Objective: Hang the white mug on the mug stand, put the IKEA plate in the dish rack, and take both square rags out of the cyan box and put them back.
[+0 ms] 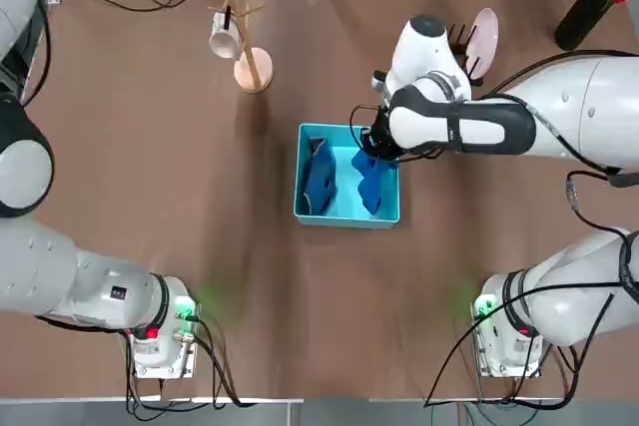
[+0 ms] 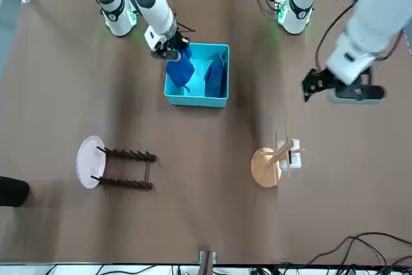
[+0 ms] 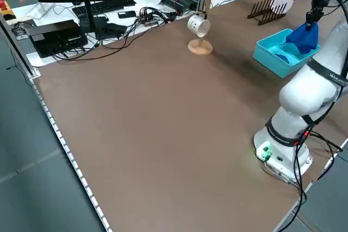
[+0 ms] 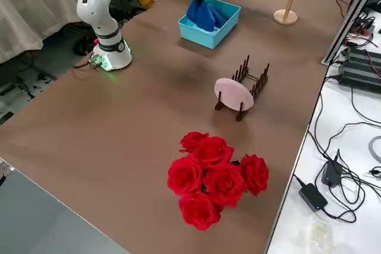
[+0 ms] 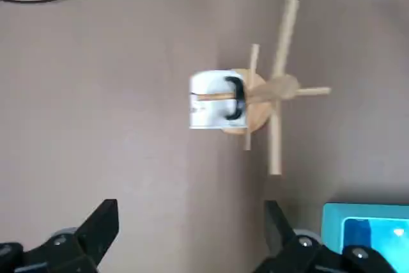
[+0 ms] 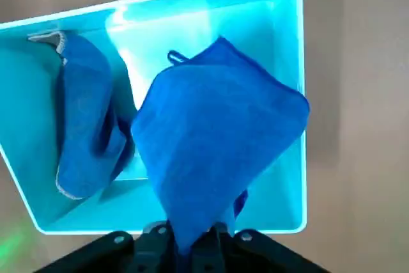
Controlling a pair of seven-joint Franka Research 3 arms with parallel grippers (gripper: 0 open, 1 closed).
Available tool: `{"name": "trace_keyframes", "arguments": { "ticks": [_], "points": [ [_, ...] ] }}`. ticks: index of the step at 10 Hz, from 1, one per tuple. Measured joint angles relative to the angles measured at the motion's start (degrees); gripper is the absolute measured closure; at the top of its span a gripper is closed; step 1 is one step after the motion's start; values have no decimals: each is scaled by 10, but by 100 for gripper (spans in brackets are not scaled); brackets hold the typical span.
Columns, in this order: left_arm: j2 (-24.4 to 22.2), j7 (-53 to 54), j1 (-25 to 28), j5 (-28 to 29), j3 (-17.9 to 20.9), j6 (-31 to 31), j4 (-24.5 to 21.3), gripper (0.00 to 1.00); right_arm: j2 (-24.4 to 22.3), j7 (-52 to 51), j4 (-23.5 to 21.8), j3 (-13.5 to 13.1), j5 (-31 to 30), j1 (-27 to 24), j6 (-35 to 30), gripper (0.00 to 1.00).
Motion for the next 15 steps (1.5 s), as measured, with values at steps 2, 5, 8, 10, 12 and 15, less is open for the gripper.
{"name": "trace_keyframes", "arguments": {
  "ticks": [2,5,8,10,12,15],
  "points": [
    [-5,23,8,0,32,-31,12,0,15,-2,0,-5,-6,-10,16,56],
    [-14,91,20,-4,55,-54,12,0,19,-42,8,-9,-14,-72,15,10],
    [-14,135,20,-13,70,-59,11,1,17,-174,122,-18,-66,-219,-147,0],
    [-14,135,20,-14,70,-62,10,1,19,-279,250,-23,-108,-333,-289,0],
    [-13,135,20,-14,70,-71,10,0,23,-345,328,-24,-152,-390,-351,0],
    [-12,135,20,-14,70,-73,9,1,26,-392,427,-23,-168,-461,-405,0]
  ]
}}
